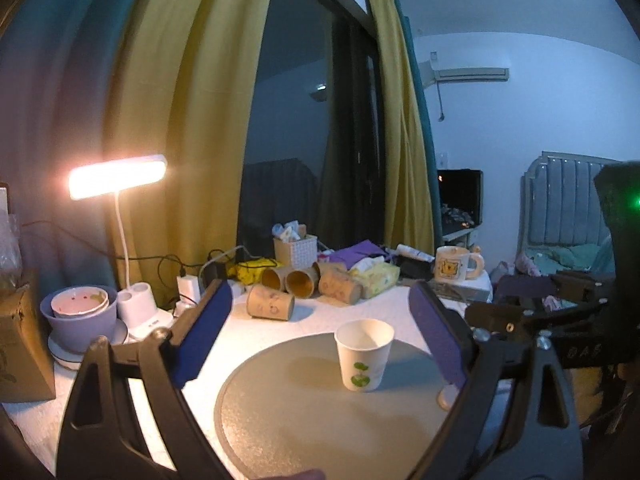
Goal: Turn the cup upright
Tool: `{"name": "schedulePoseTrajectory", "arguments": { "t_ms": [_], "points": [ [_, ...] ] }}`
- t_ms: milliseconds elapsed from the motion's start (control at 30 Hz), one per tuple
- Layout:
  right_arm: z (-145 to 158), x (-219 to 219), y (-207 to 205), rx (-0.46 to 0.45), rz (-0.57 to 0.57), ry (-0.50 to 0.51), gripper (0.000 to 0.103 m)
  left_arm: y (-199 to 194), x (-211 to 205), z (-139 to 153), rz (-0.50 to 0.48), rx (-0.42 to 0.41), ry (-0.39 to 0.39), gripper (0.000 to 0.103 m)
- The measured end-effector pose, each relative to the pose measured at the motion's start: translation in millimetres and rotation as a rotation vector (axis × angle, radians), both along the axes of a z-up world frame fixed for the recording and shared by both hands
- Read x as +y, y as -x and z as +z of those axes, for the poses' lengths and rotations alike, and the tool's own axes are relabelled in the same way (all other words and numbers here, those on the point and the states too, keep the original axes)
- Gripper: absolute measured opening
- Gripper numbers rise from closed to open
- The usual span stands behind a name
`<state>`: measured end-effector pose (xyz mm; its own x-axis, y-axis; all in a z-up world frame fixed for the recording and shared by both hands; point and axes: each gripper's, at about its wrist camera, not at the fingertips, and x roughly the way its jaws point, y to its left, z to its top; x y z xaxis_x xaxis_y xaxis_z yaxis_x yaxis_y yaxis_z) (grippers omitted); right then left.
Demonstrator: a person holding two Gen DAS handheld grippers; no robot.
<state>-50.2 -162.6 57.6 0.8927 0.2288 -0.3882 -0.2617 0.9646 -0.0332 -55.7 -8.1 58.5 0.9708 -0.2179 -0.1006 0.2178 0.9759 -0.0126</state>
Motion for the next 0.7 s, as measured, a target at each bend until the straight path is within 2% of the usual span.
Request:
{"name": "schedulePoseTrajectory", "arguments": {
  "t_ms": [233,533,700],
  "points": [
    [11.0,0.6,6.0,-0.037,-0.017,0.008,0.075,8.4,10.4,6.0,0.038,-0.053,0.027,0.091],
    [13.2,9.0,7.3,-0.047,-0.031,0.034,0.075,0.3,22.0,2.4,0.05,-0.005,0.079,0.091],
    [9.8,10.0,3.2,-0.034,-0.023,0.039,0.075,-1.7,20.6,0.2,0.049,0.005,0.079,0.091]
  ]
}}
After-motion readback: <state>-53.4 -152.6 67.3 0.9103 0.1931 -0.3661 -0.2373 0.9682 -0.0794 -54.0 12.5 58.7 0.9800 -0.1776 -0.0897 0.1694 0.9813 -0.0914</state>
